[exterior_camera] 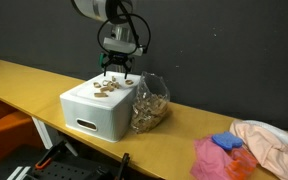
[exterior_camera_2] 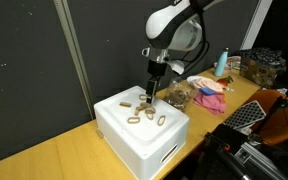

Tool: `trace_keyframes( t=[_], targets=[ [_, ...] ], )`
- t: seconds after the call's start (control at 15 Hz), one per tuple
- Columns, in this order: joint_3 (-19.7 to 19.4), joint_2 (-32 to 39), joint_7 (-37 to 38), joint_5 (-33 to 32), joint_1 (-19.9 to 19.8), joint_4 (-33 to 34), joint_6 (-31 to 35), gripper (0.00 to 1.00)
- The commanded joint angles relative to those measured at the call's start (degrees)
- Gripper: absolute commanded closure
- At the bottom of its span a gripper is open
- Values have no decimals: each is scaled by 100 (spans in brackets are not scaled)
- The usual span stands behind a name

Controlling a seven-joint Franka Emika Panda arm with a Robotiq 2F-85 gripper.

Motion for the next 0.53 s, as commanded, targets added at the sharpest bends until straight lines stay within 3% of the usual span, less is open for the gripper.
trace_keyframes(
  t=[0.0,0.47],
  targets=[
    [221,336,-266,261,-246,307,-22,0],
    [461,821,-356,309,-419,681,-141,0]
  ],
)
